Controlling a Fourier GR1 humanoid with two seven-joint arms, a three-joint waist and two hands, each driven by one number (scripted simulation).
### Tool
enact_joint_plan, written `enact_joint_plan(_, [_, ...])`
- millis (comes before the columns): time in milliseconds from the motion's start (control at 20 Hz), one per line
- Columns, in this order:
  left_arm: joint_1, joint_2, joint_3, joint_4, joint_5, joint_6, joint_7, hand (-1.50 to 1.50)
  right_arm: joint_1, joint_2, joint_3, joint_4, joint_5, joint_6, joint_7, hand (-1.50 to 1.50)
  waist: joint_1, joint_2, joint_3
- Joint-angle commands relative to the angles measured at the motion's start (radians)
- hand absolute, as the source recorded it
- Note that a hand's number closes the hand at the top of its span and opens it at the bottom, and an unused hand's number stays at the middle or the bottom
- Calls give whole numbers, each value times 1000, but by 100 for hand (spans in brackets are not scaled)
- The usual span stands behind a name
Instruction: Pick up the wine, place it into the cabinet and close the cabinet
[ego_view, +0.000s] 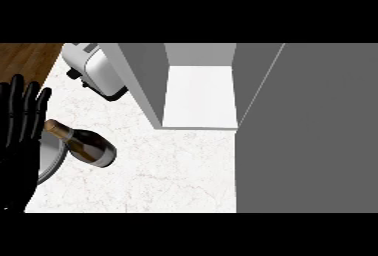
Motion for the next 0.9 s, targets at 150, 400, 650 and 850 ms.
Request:
enact_joint_plan(150, [-25,-99,-25,70,-274,238,53,-150,126,18,5,-41,-28,28,-60,-150,-33,-12,-15])
enact_joint_plan(400, [-87,-105,-76,129,-75,479,182,-150,205,-25,113,-133,-122,144,66,-150,-47,-12,-17])
enact_joint_plan(650, [-221,-106,-235,214,-160,705,225,-150,232,-34,99,-228,-170,143,155,-150,-33,-12,-16])
enact_joint_plan(850, [-248,-106,-323,179,-243,775,307,-150,155,-10,141,-321,-128,68,328,-150,-22,-13,-16])
